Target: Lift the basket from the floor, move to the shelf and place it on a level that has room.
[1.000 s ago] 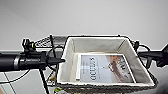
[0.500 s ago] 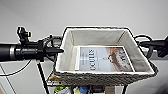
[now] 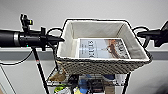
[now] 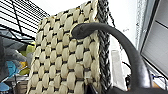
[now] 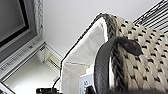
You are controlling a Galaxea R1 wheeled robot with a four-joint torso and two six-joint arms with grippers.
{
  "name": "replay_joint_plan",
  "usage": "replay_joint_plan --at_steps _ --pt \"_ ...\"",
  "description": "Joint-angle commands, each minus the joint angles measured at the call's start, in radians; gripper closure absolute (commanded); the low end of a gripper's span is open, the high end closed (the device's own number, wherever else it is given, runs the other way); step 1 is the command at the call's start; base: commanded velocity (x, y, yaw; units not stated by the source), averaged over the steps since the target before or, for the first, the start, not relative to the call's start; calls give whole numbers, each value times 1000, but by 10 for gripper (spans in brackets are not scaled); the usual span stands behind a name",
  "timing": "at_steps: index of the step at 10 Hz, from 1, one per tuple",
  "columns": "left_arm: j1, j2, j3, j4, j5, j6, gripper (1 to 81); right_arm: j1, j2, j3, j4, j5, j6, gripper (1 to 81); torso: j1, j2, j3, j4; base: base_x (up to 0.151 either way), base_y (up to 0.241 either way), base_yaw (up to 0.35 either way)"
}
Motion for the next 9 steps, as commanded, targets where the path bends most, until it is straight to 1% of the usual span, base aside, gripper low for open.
replay_joint_plan --at_steps 1,3,4,6,9 --pt "-221 66 -107 5 -173 -42 811 201 76 -113 67 -17 22 811 0 0 0 0 0 0 0" --pt "-247 98 -150 -12 -169 -44 811 244 114 -166 87 -29 21 811 0 0 0 0 0 0 0" --pt "-253 120 -182 -13 -168 -42 811 252 146 -204 90 -41 21 811 0 0 0 0 0 0 0" --pt "-259 166 -257 -9 -143 -42 811 246 203 -277 87 -47 19 811 0 0 0 0 0 0 0" --pt "-259 218 -390 28 -70 -39 811 229 293 -393 73 -47 4 811 0 0 0 0 0 0 0"
